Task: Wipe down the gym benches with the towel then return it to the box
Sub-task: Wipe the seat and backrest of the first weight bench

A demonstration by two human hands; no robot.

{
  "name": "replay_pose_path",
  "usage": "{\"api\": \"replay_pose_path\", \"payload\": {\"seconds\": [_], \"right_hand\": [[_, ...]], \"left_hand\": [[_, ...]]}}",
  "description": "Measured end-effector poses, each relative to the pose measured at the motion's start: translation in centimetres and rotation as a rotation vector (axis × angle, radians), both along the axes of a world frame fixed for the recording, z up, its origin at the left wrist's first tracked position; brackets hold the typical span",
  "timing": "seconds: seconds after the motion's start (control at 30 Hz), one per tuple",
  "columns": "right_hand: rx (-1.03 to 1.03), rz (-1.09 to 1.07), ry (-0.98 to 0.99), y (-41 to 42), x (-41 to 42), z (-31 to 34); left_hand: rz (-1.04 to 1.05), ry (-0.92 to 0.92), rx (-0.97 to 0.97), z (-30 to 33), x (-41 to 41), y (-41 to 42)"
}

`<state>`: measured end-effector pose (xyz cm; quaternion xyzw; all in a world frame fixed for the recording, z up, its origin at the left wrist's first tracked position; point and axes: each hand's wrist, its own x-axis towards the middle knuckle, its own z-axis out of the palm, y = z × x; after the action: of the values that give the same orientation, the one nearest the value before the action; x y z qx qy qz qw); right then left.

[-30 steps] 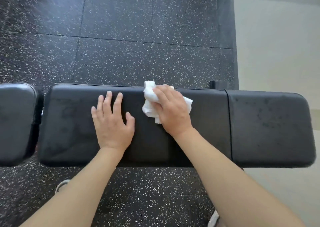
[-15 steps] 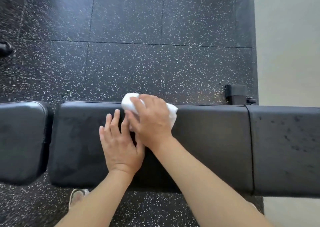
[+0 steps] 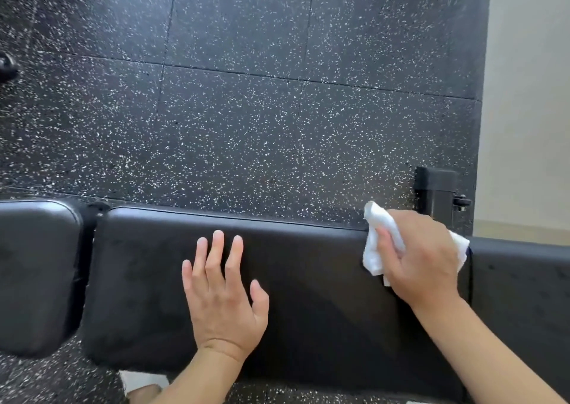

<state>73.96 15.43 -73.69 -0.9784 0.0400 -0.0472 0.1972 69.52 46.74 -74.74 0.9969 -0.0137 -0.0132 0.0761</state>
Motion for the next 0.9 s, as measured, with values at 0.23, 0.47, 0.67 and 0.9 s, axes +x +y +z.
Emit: {"api": "replay_pose_path", "payload": {"seconds": [0.23,0.47,0.67,0.9], "right_hand": [[-0.007,-0.028,0.000,1.0,0.5,-0.3],[0.150,0.202,0.094,17.2,5.7,0.7],[0.230,0.373,0.079,16.1,5.1,0.8],[0.023,0.063,0.205,-3.2,-0.4,1.3]], "left_hand": [[-0.007,0.033,0.002,0.0,-0.1,0.0],[0.015,0.034,-0.013,0.4,0.2,0.0],[0.005,0.005,-0.015,0.2,0.1,-0.2],[0.004,0.018,0.012,0.2,-0.1,-0.2]]}}
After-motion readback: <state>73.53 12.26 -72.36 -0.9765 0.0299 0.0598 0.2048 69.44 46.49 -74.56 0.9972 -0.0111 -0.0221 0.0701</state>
